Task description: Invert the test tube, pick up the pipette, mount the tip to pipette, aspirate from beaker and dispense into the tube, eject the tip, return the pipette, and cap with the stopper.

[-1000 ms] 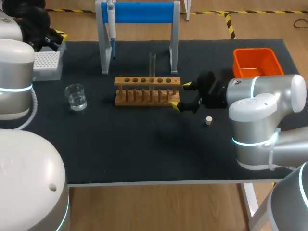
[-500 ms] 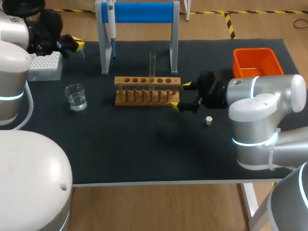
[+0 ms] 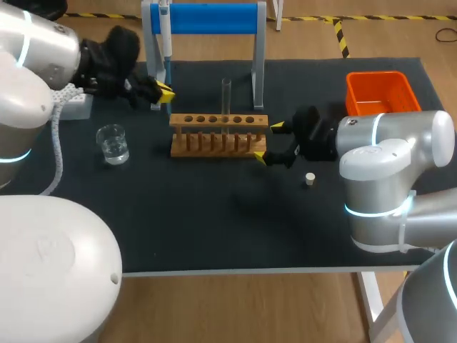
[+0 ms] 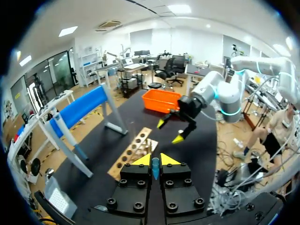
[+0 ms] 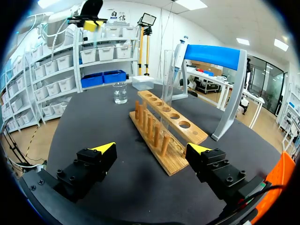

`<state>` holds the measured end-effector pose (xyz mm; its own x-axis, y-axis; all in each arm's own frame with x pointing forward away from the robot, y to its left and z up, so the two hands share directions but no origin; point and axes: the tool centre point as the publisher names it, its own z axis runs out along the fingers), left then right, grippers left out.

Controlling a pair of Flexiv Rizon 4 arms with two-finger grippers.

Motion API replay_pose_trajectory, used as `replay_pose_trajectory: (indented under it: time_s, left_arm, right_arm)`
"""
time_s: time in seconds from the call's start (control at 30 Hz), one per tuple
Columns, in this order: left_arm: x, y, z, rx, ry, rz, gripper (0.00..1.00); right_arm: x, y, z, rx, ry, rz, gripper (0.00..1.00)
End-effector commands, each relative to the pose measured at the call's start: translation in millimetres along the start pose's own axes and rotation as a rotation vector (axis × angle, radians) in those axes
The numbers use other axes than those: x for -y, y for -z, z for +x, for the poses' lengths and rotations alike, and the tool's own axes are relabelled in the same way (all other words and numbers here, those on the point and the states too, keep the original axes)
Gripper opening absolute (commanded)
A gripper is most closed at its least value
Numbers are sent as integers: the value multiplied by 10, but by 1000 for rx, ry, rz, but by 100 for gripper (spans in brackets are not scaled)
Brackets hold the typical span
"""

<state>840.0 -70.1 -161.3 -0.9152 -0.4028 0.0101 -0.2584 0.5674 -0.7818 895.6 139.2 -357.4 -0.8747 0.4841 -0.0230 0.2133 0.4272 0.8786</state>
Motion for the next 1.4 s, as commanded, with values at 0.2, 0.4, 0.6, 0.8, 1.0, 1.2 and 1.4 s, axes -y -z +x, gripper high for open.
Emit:
replay_pose_trajectory:
  time_s: [0.2, 0.4, 0.6, 0.8, 1.0, 1.2, 1.4]
  left_arm:
    - [226, -268, 427, -67, -12, -81, 0]
    - [361, -388, 704, -88, -40, -60, 0]
    - [445, -508, 898, -106, -35, -23, 0]
    - [530, -548, 992, -107, -44, 0, 0]
    - [619, -582, 1043, -104, -49, 15, 0]
    - [619, -582, 1043, -104, -49, 15, 0]
    - [619, -582, 1043, -104, -49, 15, 0]
  right_arm:
    - [-2, 8, -5, -2, 0, 2, 100]
    - [-2, 8, -5, -2, 0, 2, 100]
    - [-2, 8, -5, -2, 0, 2, 100]
    - [-2, 8, -5, -2, 0, 2, 100]
    - [-2, 8, -5, -2, 0, 2, 100]
    - [-2, 8, -5, -2, 0, 2, 100]
    - [-2, 8, -5, -2, 0, 2, 100]
